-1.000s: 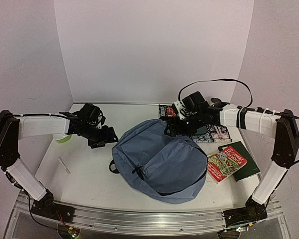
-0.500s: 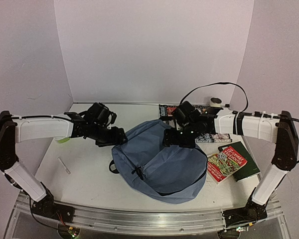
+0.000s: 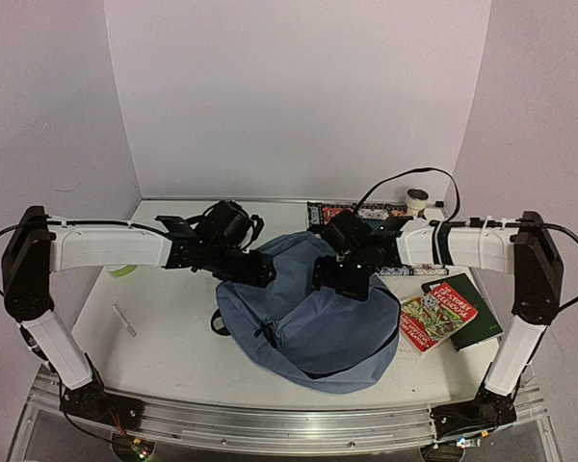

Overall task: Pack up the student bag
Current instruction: Pick up the lower front pocket of the student bag.

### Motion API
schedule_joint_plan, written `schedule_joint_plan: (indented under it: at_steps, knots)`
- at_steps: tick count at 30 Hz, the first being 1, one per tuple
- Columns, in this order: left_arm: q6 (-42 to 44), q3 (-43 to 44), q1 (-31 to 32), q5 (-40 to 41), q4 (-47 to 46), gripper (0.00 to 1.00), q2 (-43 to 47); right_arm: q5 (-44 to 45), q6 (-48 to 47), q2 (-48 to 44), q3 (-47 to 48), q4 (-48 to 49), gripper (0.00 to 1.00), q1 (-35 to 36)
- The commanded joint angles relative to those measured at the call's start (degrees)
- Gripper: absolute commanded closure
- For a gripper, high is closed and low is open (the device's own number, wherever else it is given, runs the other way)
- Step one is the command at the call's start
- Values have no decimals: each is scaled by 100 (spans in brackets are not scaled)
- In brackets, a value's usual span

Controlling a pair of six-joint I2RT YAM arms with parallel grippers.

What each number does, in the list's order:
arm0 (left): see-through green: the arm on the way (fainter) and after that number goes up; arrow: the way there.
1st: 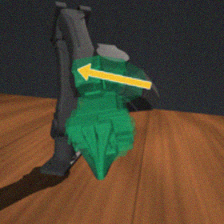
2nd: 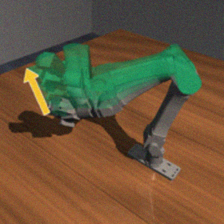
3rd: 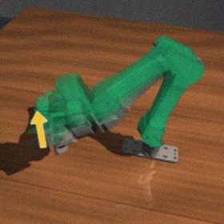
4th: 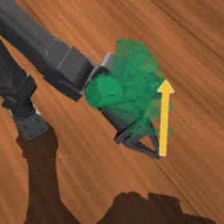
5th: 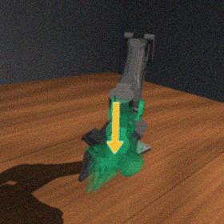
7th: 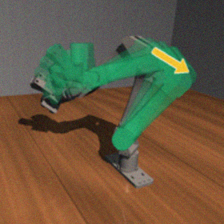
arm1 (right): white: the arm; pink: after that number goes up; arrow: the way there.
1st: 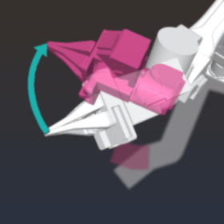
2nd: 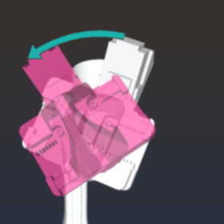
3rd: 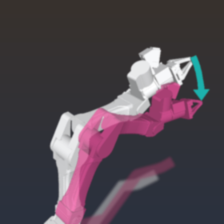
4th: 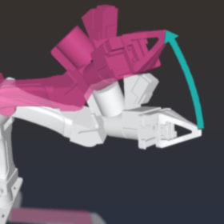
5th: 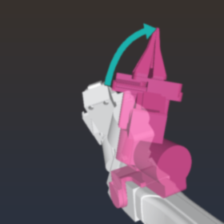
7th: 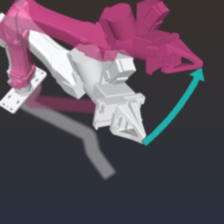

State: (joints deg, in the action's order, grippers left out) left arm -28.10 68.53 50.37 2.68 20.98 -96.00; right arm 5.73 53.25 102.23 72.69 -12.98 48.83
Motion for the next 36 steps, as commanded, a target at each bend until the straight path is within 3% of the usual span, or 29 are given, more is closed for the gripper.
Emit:
schedule_joint_plan:
  at_steps: [1,8,11,25,30,36]
  knots:
    - [342,428,202,251,-2,26,-208,-8,238,162,66,8,28,38]
    - [387,605,278,83,9,26,-438,-346,202,-159,-440,649,82,34]
    - [383,652,272,9,12,25,-463,-493,155,-373,-740,1117,99,36]
    - [527,971,289,-730,112,25,-911,-1465,63,-1074,-3123,5480,100,25]
    - [607,1090,339,-838,239,25,-1072,-2071,-85,-855,-3336,7072,100,25]
    - [706,1235,460,-574,511,25,-1363,-1984,-55,-705,-3401,7661,100,15]
